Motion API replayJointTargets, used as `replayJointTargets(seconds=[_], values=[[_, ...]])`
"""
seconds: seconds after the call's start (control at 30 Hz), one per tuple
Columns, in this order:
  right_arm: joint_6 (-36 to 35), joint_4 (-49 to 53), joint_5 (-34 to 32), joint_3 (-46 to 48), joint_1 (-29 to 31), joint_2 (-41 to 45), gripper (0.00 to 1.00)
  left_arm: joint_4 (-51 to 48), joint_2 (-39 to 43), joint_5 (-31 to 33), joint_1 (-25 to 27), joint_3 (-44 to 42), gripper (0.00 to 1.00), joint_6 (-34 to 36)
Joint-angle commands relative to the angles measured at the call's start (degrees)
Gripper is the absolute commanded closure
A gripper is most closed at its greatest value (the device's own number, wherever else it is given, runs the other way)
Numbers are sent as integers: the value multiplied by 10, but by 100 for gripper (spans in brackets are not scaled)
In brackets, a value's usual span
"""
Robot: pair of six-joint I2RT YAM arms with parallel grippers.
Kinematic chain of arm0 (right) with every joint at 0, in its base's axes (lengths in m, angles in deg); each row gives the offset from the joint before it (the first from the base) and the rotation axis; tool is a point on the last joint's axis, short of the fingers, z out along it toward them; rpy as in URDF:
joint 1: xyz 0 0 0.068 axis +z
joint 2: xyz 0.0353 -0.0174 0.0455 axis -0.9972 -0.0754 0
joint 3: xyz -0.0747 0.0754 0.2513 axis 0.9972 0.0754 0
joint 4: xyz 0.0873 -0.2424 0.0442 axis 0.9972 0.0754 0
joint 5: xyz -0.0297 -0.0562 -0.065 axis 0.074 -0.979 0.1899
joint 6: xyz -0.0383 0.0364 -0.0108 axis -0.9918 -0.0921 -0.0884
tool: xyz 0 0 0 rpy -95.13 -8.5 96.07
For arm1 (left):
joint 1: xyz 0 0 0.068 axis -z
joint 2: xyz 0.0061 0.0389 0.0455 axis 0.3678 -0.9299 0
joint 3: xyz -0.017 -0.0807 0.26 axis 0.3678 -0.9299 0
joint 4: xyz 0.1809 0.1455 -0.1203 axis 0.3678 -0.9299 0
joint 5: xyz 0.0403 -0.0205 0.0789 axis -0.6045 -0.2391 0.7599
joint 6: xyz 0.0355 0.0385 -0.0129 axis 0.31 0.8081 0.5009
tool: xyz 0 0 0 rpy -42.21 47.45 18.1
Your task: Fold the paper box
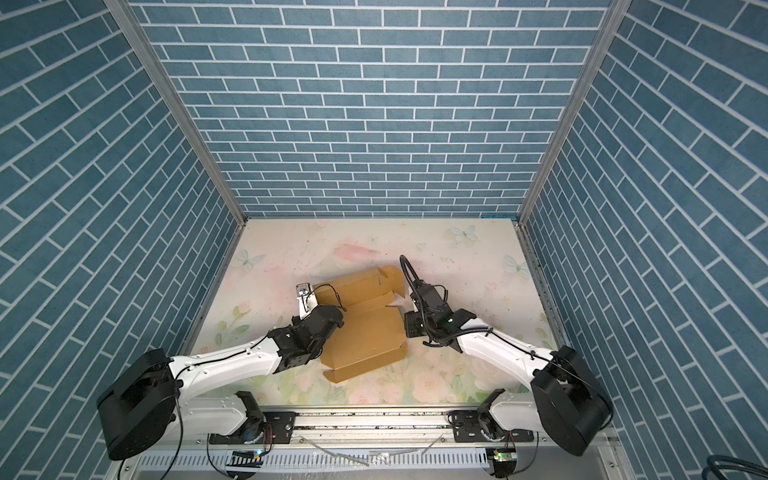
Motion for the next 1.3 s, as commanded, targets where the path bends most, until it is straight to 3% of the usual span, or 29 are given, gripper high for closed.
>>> replayJointTargets(seconds=[0.0,0.37,0.5,0.9,1.03,1.27], values=[[-56,62,-31,-52,-17,15,70,-9,15,8,-2,-7,97,-6],[-128,34,30,-160,-78,-79,61,-4,16,-5,-2,-9,97,-4],[-143,22,73,-179,-81,-109,60,-5,16,-8,-2,-8,97,-3],[-172,0,105,-219,-83,-170,60,3,8,-13,-2,-4,97,9],[-180,-1,117,-236,-84,-188,66,4,10,-12,-3,-4,97,11],[-183,-1,137,-239,-84,-183,86,12,-4,-9,-3,-3,97,13]])
